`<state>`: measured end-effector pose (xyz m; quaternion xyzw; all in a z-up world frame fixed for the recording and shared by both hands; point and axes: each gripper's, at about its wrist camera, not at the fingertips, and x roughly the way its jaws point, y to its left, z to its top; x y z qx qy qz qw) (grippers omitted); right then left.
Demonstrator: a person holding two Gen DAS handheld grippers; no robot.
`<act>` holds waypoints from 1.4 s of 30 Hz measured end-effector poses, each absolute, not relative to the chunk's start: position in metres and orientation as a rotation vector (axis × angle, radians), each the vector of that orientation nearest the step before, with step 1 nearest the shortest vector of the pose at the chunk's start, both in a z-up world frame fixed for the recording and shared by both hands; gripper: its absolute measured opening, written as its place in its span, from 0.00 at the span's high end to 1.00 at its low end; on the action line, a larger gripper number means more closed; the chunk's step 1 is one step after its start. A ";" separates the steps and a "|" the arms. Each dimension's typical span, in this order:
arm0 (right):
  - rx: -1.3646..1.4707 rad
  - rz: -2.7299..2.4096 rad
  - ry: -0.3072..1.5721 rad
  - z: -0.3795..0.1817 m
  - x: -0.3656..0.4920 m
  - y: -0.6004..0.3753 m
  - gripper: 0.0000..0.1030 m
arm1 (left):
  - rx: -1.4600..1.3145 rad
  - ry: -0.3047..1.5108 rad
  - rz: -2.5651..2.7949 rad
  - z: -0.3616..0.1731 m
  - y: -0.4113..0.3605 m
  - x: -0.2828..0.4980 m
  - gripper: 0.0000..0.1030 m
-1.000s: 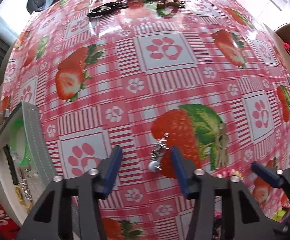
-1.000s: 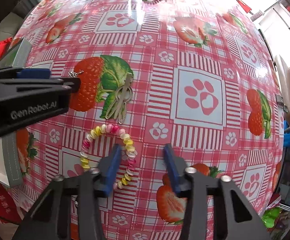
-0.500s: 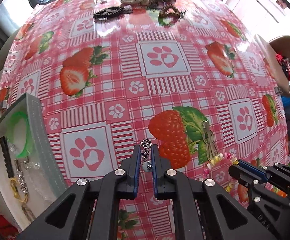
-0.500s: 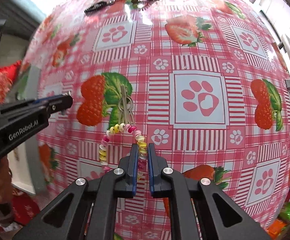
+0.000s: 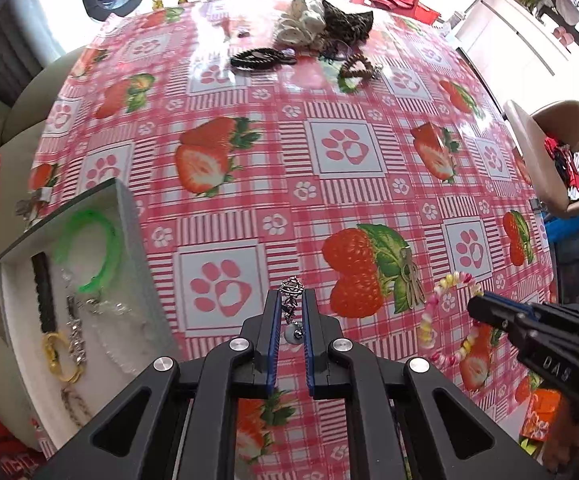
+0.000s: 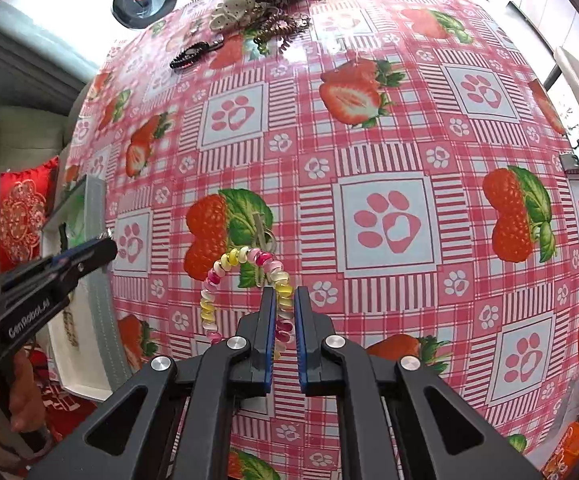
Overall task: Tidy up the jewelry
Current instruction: 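Carry both items into the white tray and open both tools to release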
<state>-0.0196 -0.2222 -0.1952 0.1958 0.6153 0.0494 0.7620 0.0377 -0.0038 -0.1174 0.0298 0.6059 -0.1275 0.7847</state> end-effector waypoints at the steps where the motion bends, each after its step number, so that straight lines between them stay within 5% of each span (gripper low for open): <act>1: 0.431 0.111 1.338 -0.194 -0.018 -0.221 0.91 | 0.063 1.302 -0.269 -0.115 0.000 0.036 0.84; 23: 0.330 0.352 1.320 -0.157 0.010 -0.114 0.91 | -0.091 1.285 -0.054 -0.099 0.124 -0.015 0.84; 42: 0.143 0.621 1.447 -0.186 -0.008 0.035 0.91 | -0.193 1.401 0.140 -0.152 0.198 -0.075 0.84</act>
